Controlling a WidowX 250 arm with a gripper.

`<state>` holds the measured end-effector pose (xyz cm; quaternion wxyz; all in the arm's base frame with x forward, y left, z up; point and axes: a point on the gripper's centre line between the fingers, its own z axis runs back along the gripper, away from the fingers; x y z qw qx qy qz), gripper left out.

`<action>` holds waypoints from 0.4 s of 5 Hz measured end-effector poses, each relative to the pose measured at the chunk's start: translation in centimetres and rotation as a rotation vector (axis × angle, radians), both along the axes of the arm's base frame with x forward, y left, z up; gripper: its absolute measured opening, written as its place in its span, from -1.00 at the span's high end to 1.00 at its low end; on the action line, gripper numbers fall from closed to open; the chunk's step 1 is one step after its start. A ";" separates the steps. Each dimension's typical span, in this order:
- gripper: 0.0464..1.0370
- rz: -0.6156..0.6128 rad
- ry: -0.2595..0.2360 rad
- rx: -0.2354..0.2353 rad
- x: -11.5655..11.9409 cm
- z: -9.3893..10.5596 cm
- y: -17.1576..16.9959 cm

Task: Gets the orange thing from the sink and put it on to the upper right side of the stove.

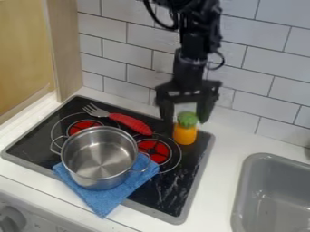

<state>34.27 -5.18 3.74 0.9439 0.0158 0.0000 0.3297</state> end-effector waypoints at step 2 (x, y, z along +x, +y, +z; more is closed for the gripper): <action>-0.92 -0.034 -0.076 -0.004 -1.8 3.2 0.4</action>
